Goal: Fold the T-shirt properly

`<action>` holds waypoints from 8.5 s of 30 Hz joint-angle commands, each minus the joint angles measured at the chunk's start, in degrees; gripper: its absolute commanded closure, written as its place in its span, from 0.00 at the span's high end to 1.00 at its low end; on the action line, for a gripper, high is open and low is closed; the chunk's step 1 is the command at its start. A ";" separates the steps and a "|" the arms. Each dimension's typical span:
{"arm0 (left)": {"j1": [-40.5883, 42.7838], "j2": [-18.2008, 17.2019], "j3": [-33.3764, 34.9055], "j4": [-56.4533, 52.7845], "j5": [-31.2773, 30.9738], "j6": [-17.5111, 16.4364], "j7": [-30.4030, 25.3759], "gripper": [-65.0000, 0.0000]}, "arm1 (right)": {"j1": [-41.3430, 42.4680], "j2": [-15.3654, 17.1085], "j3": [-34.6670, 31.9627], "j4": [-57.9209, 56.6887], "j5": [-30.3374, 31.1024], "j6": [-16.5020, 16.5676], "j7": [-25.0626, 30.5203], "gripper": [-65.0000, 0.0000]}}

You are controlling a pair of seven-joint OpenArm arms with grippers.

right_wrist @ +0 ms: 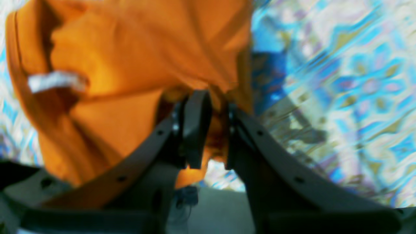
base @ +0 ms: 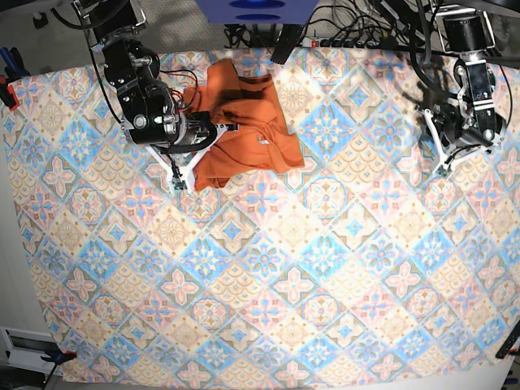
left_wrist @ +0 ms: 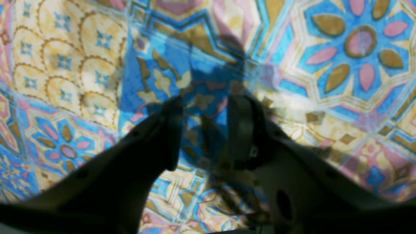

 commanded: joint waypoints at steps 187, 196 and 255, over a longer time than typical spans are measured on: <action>-20.27 21.43 31.29 -17.40 -10.99 0.29 -2.44 0.08 | 0.50 7.58 8.40 -2.19 1.66 -20.89 0.62 0.10; -25.81 27.15 30.50 -32.61 -10.99 0.29 -10.00 0.31 | 0.50 7.40 8.40 -2.19 1.66 -20.89 0.62 0.10; -37.33 12.91 19.16 -48.26 -17.50 0.29 -10.52 0.52 | 6.92 4.32 -15.25 -3.86 10.37 -20.89 14.20 0.10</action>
